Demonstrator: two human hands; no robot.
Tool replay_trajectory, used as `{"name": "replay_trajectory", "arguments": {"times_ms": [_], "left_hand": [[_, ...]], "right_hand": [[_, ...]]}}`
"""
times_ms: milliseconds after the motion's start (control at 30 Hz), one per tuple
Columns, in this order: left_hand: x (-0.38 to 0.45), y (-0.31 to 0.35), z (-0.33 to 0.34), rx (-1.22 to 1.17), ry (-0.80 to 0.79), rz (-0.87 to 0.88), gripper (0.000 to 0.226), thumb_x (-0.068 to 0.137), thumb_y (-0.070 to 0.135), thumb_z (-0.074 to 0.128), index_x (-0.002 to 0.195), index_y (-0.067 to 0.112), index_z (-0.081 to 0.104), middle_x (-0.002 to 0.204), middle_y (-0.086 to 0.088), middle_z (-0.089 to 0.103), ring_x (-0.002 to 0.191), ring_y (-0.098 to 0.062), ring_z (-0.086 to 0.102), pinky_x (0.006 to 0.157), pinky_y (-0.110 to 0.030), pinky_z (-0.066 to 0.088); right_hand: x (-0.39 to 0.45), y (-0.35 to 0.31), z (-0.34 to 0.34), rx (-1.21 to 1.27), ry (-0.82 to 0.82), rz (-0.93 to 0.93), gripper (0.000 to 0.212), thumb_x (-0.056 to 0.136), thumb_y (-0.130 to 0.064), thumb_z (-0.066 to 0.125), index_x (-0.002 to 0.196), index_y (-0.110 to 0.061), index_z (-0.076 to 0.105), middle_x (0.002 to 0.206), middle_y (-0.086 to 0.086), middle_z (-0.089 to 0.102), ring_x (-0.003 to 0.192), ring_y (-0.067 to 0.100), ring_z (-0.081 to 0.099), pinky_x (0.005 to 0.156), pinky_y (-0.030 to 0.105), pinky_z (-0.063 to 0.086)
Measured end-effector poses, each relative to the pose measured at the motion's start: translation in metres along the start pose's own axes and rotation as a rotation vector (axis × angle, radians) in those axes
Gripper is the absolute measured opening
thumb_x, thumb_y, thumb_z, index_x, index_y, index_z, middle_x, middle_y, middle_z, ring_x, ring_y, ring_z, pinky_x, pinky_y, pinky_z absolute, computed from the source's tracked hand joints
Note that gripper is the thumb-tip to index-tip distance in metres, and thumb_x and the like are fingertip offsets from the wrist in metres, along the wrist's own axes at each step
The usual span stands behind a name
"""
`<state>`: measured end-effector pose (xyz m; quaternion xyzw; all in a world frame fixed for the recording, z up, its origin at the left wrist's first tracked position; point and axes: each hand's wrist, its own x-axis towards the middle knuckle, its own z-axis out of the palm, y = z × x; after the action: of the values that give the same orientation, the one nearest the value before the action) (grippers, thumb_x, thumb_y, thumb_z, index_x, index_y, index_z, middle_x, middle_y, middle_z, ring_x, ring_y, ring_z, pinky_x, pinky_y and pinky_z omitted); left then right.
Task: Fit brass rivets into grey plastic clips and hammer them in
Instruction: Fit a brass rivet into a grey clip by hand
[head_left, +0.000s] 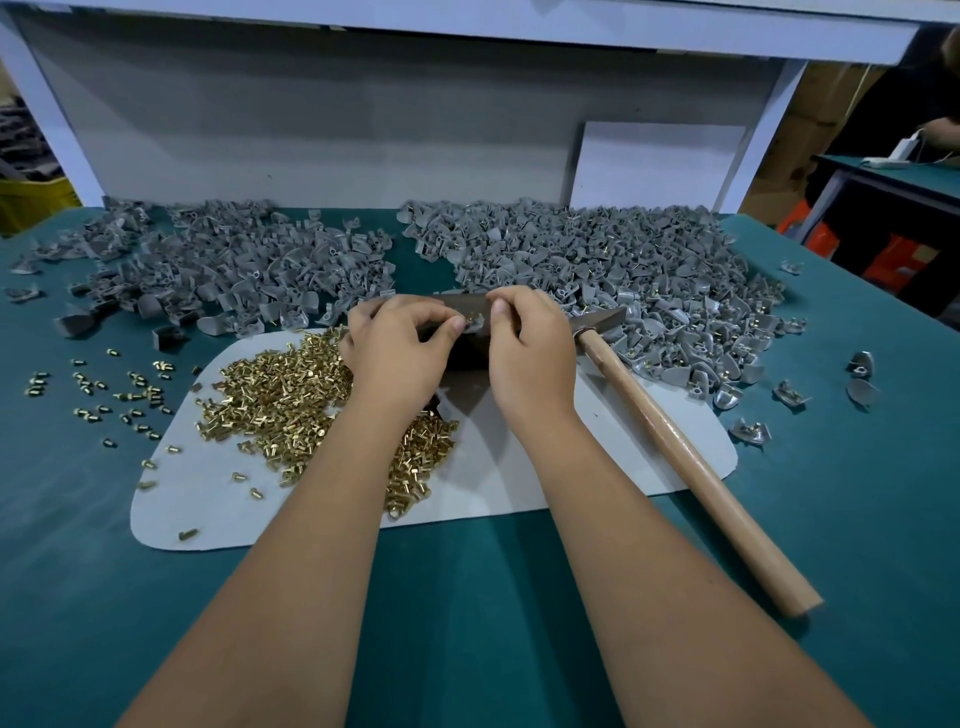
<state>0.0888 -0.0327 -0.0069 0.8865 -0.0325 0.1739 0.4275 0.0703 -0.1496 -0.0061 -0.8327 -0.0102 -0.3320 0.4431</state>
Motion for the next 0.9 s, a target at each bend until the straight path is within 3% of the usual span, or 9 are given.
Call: {"name": "replay_trajectory", "arguments": {"times_ms": [133,300,433,533,633,733,833,900], "left_hand": [[-0.001,0.000,0.001,0.012,0.000,0.004,0.008,0.090,0.043,0.064,0.084,0.046,0.062,0.120,0.021,0.060,0.127,-0.021,0.028,0.096,-0.038,0.018],[-0.005,0.001,0.000,0.034,0.003,0.022,0.003,0.090,0.042,0.064,0.091,0.042,0.066,0.121,0.020,0.060,0.129,-0.019,0.027,0.089,-0.034,0.013],[-0.009,0.004,0.002,0.088,0.028,0.036,0.006,0.091,0.041,0.062,0.094,0.040,0.068,0.121,0.019,0.060,0.128,-0.020,0.028,0.096,-0.039,0.018],[-0.010,0.005,0.002,0.121,0.054,0.038,0.008,0.092,0.041,0.061,0.095,0.039,0.069,0.121,0.017,0.061,0.128,-0.021,0.029,0.095,-0.040,0.019],[-0.011,0.005,0.003,0.125,0.056,0.037,0.009,0.092,0.041,0.061,0.096,0.038,0.069,0.121,0.016,0.061,0.128,-0.022,0.029,0.095,-0.040,0.019],[-0.011,0.005,0.004,0.131,0.059,0.032,0.009,0.092,0.041,0.061,0.096,0.039,0.069,0.121,0.016,0.061,0.128,-0.022,0.029,0.096,-0.041,0.019],[-0.011,0.006,0.004,0.139,0.062,0.020,0.008,0.092,0.042,0.060,0.094,0.039,0.068,0.121,0.017,0.061,0.128,-0.021,0.029,0.096,-0.041,0.020],[-0.010,0.007,0.004,0.140,0.061,0.011,0.008,0.091,0.043,0.060,0.093,0.040,0.067,0.121,0.018,0.060,0.128,-0.020,0.029,0.096,-0.041,0.020]], "right_hand": [[-0.005,-0.003,-0.004,-0.146,0.053,-0.109,0.019,0.092,-0.011,0.050,0.101,-0.010,0.066,0.097,0.002,0.064,0.096,0.020,0.053,0.085,0.037,0.043],[-0.016,-0.001,-0.027,-0.343,0.088,-0.195,0.019,0.088,-0.008,0.052,0.100,-0.010,0.066,0.097,0.003,0.064,0.093,0.023,0.054,0.082,0.036,0.042],[-0.016,0.011,-0.056,-0.689,0.092,-0.009,0.025,0.089,-0.021,0.051,0.109,-0.011,0.061,0.109,0.007,0.056,0.102,0.025,0.045,0.086,0.035,0.034],[-0.015,0.018,-0.072,-0.907,-0.029,0.197,0.034,0.091,-0.028,0.050,0.113,-0.004,0.058,0.120,0.016,0.051,0.112,0.032,0.042,0.091,0.038,0.035],[-0.014,0.021,-0.077,-1.009,-0.184,0.279,0.032,0.093,-0.024,0.049,0.116,-0.005,0.059,0.120,0.016,0.054,0.112,0.033,0.046,0.086,0.037,0.039],[-0.014,0.023,-0.076,-1.046,-0.222,0.295,0.029,0.092,-0.017,0.049,0.118,-0.004,0.057,0.118,0.016,0.057,0.111,0.033,0.050,0.084,0.037,0.042],[-0.012,0.019,-0.075,-0.963,-0.140,0.315,0.024,0.093,-0.010,0.048,0.116,-0.003,0.049,0.110,0.014,0.063,0.100,0.033,0.060,0.068,0.035,0.045],[-0.010,0.012,-0.076,-0.927,-0.053,0.264,0.020,0.093,-0.008,0.050,0.110,-0.007,0.041,0.097,0.010,0.066,0.081,0.030,0.064,0.051,0.030,0.036]]}}
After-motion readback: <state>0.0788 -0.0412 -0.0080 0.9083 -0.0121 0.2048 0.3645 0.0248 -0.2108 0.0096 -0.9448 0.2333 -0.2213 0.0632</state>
